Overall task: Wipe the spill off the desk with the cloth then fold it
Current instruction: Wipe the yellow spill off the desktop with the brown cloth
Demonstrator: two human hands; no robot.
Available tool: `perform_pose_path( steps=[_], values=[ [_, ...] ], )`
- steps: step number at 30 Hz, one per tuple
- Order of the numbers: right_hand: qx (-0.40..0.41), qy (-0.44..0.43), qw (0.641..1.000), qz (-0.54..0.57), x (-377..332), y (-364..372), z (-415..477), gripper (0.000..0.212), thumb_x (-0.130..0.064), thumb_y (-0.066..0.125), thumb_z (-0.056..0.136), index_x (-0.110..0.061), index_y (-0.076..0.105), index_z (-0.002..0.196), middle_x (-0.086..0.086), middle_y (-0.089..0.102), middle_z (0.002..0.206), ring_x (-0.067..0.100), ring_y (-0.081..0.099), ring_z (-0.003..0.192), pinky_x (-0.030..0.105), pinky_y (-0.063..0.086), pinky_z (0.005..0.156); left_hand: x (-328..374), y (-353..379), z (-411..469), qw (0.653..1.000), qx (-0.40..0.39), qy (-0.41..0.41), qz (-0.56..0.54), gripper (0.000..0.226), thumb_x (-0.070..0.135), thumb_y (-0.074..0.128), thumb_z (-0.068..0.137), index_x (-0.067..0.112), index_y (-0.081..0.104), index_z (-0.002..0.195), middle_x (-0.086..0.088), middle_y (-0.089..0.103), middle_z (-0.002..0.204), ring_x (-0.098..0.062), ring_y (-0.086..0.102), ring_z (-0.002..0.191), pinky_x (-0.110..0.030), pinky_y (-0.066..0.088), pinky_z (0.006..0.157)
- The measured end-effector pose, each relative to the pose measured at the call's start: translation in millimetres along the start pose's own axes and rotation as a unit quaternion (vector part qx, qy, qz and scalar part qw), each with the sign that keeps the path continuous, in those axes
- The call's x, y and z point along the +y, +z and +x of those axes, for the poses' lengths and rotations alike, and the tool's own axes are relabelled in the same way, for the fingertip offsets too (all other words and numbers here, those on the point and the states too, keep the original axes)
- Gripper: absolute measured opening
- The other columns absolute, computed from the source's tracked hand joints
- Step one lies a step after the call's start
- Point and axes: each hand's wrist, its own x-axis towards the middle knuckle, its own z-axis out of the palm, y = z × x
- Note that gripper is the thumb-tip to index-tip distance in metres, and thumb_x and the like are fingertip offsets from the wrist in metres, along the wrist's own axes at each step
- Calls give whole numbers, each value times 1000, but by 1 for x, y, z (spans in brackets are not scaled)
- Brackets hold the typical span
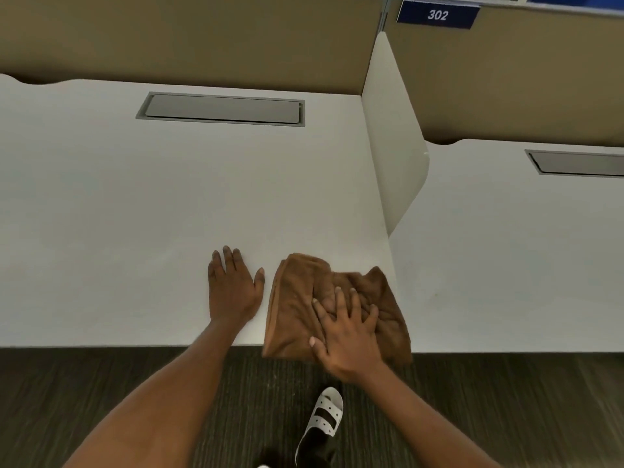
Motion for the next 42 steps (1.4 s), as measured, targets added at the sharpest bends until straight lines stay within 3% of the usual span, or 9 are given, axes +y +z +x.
perform_pose_path(
  steps=[5, 11, 17, 26, 29, 42],
  values=[
    [5, 10, 1000, 14, -46, 17, -21, 68, -66, 26, 89, -38, 11, 149, 16, 1, 160, 44, -11, 143, 69, -18, 102, 0, 0, 0, 1000, 5, 1, -8, 72, 51, 33, 97, 0, 22, 147, -25, 23, 155, -40, 15, 145, -49, 15, 119],
    [-1, 10, 1000, 12, -51, 10, 9, 63, -67, 13, 90, -42, 4, 148, 13, -6, 161, 42, -21, 141, 69, -26, 95, -5, 0, -1, 997, 14, -7, -80, 68, 51, 30, 98, 6, 23, 148, -19, 21, 157, -33, 12, 147, -45, 12, 120],
    [3, 25, 1000, 3, -39, 3, 60, 60, -64, 15, 90, -46, 4, 146, 13, -4, 161, 41, -16, 143, 73, -14, 100, -13, -3, -4, 980, 43, -6, -196, 63, 47, 29, 95, 10, 29, 146, -14, 29, 155, -27, 16, 146, -47, 19, 118],
    [35, 57, 998, -3, 7, -21, 136, 56, -60, 21, 92, -46, 13, 146, 14, 8, 160, 42, -6, 144, 75, 0, 103, -7, 4, 3, 999, 23, 8, -24, 71, 46, 33, 95, -2, 24, 146, -24, 29, 152, -37, 21, 143, -48, 20, 118],
    [43, 76, 996, -1, 23, -29, 160, 56, -60, 21, 93, -45, 17, 146, 15, 9, 160, 43, -4, 144, 76, 1, 102, -7, 6, 4, 1000, 16, 3, -6, 72, 44, 41, 96, -1, 20, 147, -23, 26, 154, -36, 18, 144, -48, 19, 118],
    [56, 131, 990, 9, 84, -63, 254, 59, -59, 24, 94, -39, 16, 149, 19, 8, 159, 49, 1, 142, 73, 0, 105, -7, 9, 7, 1000, 8, -3, 14, 72, 47, 35, 97, 1, 19, 149, -21, 18, 158, -33, 12, 147, -44, 14, 120]
  ],
)
